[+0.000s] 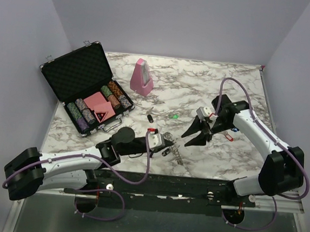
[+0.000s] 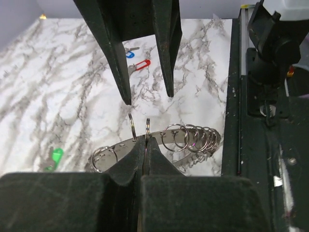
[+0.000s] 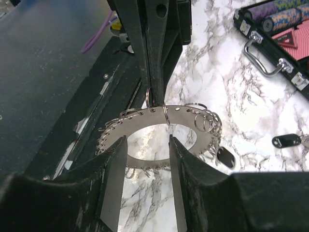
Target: Put the keys on the keyring
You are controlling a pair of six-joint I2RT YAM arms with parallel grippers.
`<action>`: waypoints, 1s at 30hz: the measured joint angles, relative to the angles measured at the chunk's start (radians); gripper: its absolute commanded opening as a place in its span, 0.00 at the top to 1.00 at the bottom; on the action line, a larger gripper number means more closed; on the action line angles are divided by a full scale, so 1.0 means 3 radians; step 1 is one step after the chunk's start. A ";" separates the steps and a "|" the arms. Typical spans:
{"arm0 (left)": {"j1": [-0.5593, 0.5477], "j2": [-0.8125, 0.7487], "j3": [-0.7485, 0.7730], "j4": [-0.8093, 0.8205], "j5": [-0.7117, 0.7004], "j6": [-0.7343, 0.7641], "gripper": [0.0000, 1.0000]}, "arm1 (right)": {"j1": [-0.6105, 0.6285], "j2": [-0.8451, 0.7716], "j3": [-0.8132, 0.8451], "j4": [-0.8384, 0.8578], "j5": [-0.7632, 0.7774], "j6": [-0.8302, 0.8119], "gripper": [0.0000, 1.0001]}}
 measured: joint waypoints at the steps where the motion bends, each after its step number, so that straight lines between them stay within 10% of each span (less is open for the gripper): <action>1: 0.0000 -0.0038 0.0000 -0.0032 0.0023 0.0109 1.00 | 0.0000 -0.0025 0.0011 -0.0001 -0.0019 0.0020 0.50; 9: 0.0000 -0.0150 0.0020 -0.0324 0.0198 0.0718 1.00 | 0.0033 -0.0164 0.0092 -0.0207 -0.0170 -0.0104 0.50; 16: 0.0000 -0.0078 0.0084 -0.0389 0.0240 0.0730 1.00 | 0.0256 -0.0164 0.0090 -0.0262 -0.0165 -0.0175 0.73; 30: 0.0000 -0.0015 0.0086 -0.0203 0.0263 0.0498 1.00 | 0.0373 -0.0161 0.0031 0.0130 -0.0107 0.0257 0.66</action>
